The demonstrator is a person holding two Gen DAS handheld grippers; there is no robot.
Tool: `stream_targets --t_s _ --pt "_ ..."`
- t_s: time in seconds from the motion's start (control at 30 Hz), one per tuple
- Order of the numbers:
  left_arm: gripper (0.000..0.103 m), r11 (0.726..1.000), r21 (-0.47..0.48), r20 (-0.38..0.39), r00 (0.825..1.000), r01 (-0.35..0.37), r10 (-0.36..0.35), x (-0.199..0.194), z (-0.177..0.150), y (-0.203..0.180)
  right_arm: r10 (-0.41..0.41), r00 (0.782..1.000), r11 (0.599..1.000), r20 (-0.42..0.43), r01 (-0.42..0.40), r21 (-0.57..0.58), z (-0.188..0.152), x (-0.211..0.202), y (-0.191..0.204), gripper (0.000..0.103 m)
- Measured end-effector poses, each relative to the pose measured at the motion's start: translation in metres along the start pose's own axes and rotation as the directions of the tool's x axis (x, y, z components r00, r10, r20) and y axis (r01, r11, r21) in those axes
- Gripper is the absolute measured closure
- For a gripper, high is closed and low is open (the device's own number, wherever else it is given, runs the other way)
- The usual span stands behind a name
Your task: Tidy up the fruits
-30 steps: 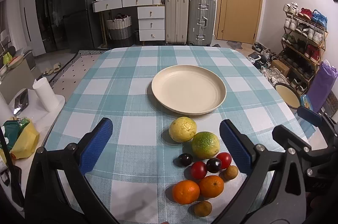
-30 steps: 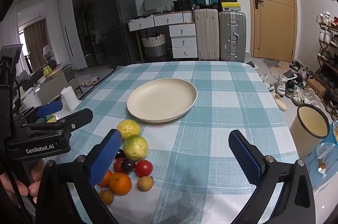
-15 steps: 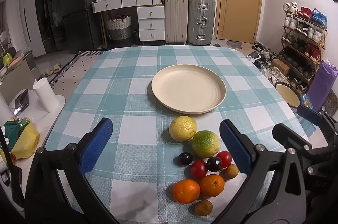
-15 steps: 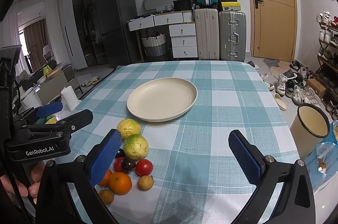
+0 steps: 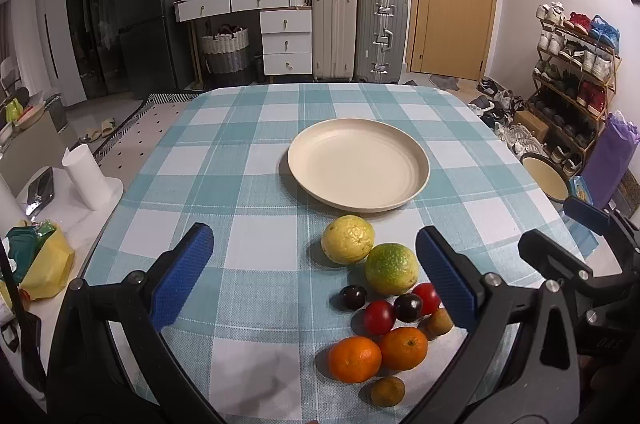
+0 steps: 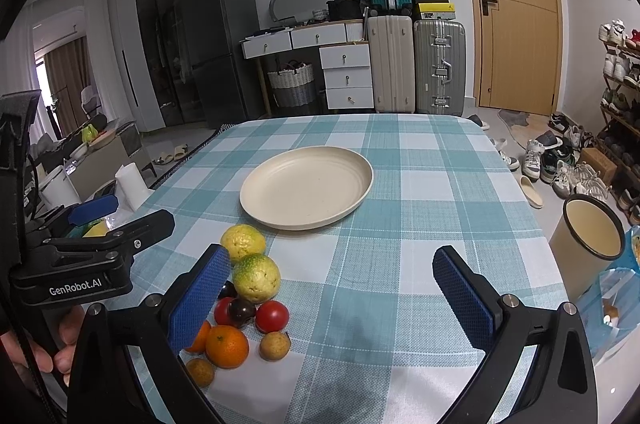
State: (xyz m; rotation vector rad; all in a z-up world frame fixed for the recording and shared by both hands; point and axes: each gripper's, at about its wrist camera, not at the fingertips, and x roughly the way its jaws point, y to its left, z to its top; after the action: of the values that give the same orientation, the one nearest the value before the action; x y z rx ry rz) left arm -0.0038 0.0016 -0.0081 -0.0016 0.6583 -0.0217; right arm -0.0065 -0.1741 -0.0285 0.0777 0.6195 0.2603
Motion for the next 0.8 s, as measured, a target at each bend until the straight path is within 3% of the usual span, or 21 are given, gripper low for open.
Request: stream_targets --t_s 0.3,0.8 --pt "0.001 1.0 -0.006 -0.003 1.0 0.002 -0.003 0.003 -0.002 0.003 -0.002 1.0 1.0 -0.003 0.002 0.001 -0.003 0.0 0.001 0.0" --pt "0.001 0.996 -0.032 -0.043 0.996 0.078 -0.079 0.01 -0.009 0.014 -0.001 1.0 1.0 -0.006 0.001 0.003 -0.006 0.0 0.003 0.0"
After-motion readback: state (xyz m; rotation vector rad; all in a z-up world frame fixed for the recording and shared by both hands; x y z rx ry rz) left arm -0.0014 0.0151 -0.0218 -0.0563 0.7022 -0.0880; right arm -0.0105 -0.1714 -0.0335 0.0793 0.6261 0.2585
